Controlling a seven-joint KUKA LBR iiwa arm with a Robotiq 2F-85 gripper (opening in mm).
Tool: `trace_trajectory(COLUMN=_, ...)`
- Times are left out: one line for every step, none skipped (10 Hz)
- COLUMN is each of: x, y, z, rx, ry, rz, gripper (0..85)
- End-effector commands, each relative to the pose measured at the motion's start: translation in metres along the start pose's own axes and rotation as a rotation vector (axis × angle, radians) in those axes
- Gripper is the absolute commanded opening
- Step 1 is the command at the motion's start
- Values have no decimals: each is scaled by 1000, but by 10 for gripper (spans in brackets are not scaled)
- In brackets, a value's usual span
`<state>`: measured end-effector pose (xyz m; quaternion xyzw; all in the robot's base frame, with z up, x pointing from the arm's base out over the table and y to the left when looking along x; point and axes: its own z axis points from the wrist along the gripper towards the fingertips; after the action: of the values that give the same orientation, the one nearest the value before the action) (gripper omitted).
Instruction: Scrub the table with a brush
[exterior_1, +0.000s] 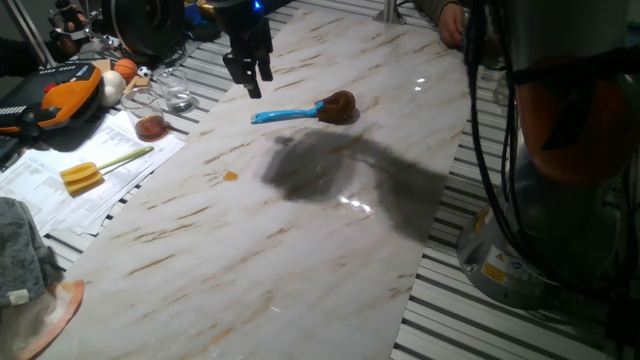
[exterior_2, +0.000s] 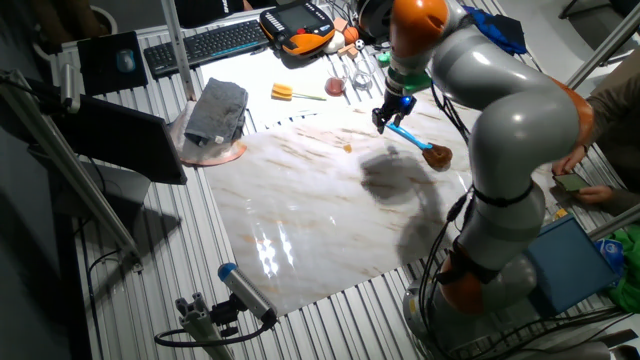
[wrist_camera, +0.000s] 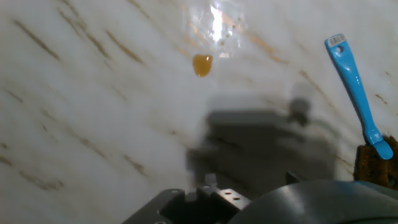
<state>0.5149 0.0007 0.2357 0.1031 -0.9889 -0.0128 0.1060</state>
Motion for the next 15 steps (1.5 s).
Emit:
trace_trajectory(x=0, y=0, z=0, rx=27, ry=29, rz=-118, gripper=0)
trace_trajectory(x=0, y=0, z=0, rx=26, ry=27, rz=-128, gripper=0)
trace_trajectory(x=0, y=0, z=0, rx=25, ry=24, rz=-141, gripper=0)
trace_trajectory(x=0, y=0, z=0, rx=25, ry=25, rz=-156, gripper=0)
trace_trajectory(x=0, y=0, z=0, rx=25, ry=24, rz=-148, gripper=0)
trace_trajectory(x=1, y=0, z=0, rx=25, ry=24, rz=-144, gripper=0)
trace_trajectory(x=0, y=0, z=0, rx=25, ry=24, rz=-141, gripper=0)
trace_trajectory(x=0, y=0, z=0, rx=26, ry=25, rz=-139, gripper=0)
trace_trajectory(x=0, y=0, z=0, rx=25, ry=29, rz=-145, gripper=0)
trace_trajectory(x=0, y=0, z=0, rx=25, ry=29, rz=-146, gripper=0)
trace_trajectory(x=0, y=0, z=0, rx=25, ry=29, rz=-149, gripper=0)
trace_trajectory(x=0, y=0, z=0, rx=25, ry=30, rz=-152, gripper=0)
trace_trajectory(x=1, y=0, z=1, rx=24, ry=32, rz=-160, gripper=0)
trace_trajectory(x=1, y=0, z=1, rx=24, ry=32, rz=-165, gripper=0)
trace_trajectory(x=1, y=0, z=1, rx=24, ry=32, rz=-163, gripper=0)
